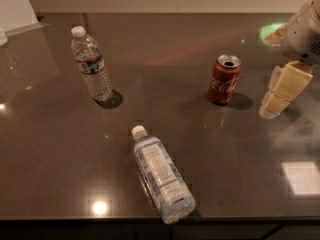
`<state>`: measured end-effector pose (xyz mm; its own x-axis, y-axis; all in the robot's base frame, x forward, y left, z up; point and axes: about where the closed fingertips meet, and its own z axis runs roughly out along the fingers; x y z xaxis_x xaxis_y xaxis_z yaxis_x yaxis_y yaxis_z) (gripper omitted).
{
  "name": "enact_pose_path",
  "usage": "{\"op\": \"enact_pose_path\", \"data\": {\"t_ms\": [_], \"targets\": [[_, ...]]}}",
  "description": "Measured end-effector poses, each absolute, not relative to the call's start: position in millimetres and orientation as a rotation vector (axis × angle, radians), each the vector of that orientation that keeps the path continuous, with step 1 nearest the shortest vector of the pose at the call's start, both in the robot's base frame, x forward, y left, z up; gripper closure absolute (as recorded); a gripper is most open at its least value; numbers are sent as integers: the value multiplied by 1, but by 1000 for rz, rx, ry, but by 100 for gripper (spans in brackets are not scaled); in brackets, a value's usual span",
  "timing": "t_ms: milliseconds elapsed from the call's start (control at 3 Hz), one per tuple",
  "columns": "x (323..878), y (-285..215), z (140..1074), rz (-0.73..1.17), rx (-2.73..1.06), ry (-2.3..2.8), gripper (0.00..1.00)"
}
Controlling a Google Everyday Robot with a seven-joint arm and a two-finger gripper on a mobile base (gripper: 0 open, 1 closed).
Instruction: Move coke can near blue plastic bottle
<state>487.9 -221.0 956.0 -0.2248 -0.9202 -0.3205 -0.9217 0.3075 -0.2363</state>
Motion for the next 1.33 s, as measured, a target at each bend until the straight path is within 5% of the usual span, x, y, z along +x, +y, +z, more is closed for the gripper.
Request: {"op": "enact_pose_path", "data": {"t_ms": [1333], "targets": [[592, -221, 919, 189, -1441, 2153, 0]]}}
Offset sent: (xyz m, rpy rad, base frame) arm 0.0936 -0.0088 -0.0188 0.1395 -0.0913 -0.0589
